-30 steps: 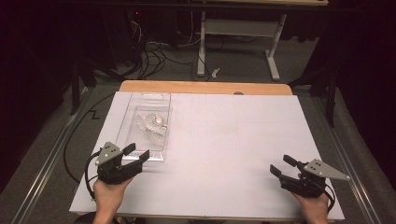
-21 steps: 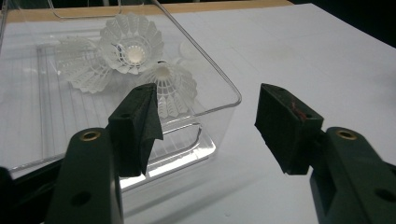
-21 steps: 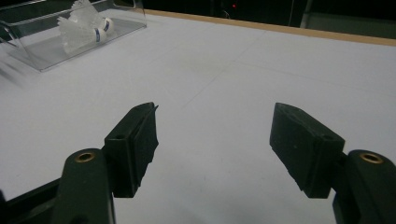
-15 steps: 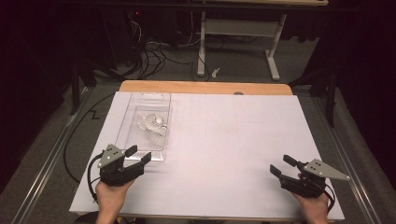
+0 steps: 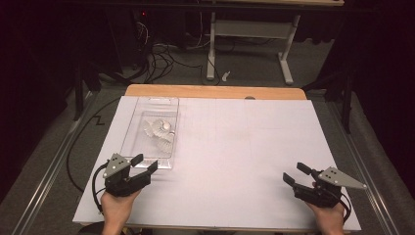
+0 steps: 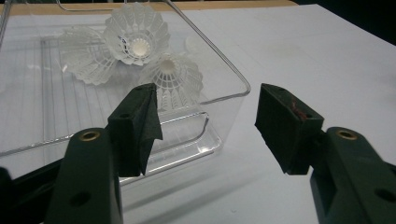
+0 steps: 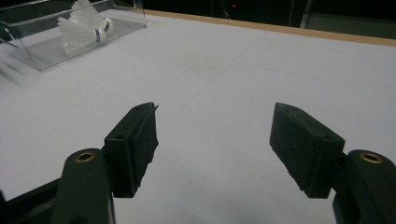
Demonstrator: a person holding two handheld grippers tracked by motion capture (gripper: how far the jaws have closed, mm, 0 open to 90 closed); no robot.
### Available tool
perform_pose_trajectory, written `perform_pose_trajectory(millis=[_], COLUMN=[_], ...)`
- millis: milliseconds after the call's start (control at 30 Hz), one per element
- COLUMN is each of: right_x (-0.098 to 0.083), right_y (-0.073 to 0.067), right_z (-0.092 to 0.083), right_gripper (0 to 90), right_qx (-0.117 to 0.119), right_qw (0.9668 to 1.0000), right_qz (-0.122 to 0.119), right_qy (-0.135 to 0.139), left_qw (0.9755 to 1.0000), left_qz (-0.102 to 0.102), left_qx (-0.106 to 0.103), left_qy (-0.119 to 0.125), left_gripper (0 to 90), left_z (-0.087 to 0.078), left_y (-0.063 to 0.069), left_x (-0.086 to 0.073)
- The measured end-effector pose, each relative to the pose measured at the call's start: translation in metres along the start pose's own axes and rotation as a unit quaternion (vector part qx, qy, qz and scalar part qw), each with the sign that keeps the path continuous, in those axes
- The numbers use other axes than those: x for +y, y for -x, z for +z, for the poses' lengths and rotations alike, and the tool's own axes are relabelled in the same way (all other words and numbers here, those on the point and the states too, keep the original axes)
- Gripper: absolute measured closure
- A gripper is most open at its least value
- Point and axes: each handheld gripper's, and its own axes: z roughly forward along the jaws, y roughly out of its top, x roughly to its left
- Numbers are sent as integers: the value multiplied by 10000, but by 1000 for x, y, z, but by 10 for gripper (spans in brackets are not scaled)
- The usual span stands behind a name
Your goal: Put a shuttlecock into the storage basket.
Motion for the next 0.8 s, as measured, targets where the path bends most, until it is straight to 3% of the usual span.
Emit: perform_pose_trajectory(millis=[800], right_x=[0], right_y=[0], right_z=[0], right_gripper=[327], right_qx=[-4], right_qw=[10000], right_qz=[-3], right_qy=[6], left_qw=[10000], left_qz=[30], left_qx=[47], left_qy=[-83], left_gripper=[398], left_z=[4], left_y=[0], left_x=[-12])
